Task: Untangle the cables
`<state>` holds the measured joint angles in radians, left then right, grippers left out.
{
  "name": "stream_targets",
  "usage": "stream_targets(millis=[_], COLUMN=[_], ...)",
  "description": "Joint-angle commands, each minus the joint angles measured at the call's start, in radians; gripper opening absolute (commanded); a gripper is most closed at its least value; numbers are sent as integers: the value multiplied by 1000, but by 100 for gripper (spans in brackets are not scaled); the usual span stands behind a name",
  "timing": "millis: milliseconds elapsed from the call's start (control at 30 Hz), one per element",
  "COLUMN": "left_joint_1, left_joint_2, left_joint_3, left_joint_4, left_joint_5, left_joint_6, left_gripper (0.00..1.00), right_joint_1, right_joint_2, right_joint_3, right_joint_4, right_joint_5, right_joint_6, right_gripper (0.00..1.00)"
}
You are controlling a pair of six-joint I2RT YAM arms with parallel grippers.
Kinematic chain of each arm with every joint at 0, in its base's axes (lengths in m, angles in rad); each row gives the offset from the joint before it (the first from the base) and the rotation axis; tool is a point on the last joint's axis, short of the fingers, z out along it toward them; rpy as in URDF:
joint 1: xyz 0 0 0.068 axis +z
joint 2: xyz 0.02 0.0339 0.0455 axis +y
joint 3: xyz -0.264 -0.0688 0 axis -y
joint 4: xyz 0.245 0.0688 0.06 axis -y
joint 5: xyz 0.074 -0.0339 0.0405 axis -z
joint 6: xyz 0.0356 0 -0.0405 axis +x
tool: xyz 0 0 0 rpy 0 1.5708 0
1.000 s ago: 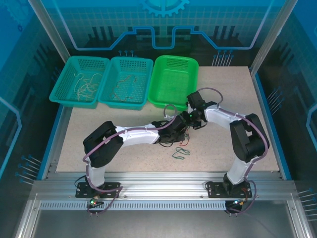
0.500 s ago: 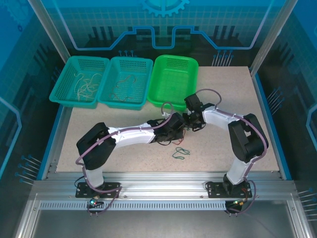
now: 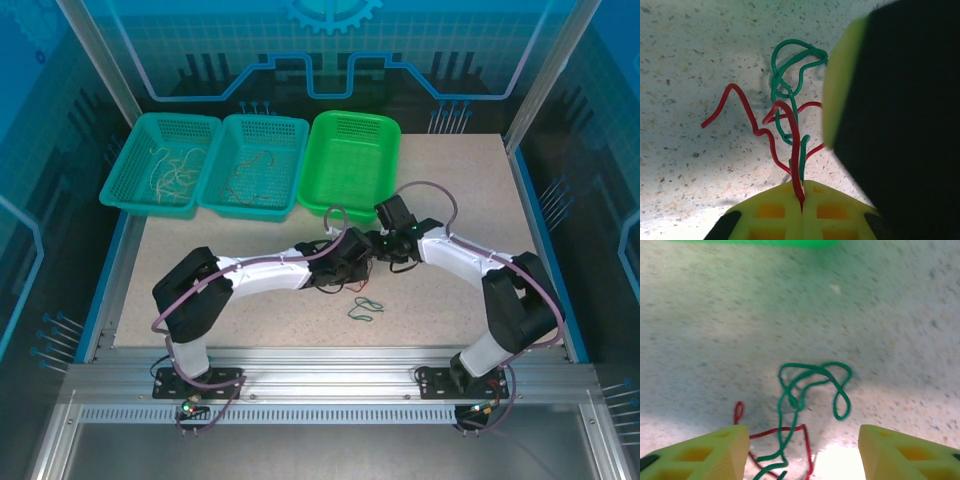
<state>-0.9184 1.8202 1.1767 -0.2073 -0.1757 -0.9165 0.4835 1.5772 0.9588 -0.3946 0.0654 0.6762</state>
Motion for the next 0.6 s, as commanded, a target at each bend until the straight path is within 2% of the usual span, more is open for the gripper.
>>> stream_targets(millis=[0, 100, 200, 400, 567], left_joint_1=[4, 3, 4, 4, 3], left_joint_2=[-6, -19, -40, -75, -114], left_joint_3=[-34, -64, -82, -122, -154], left_joint_4=[18, 26, 23, 36, 30], left_joint_5=[45, 54, 48, 58, 60], left_joint_6=[21, 12, 19, 24, 28], left_gripper=[0, 0, 0, 0, 0], right_joint_1=[3, -1, -14, -39, -42], right_joint_2=[28, 54, 67, 121, 156], right_joint_3=[-40, -53, -70, -74, -54], right_joint_4=[-11, 19, 60, 129, 117], right_joint_5=[29, 28, 19, -27, -23], right_joint_6=[107, 103, 92, 82, 76], right_gripper=[64, 64, 59, 39, 23])
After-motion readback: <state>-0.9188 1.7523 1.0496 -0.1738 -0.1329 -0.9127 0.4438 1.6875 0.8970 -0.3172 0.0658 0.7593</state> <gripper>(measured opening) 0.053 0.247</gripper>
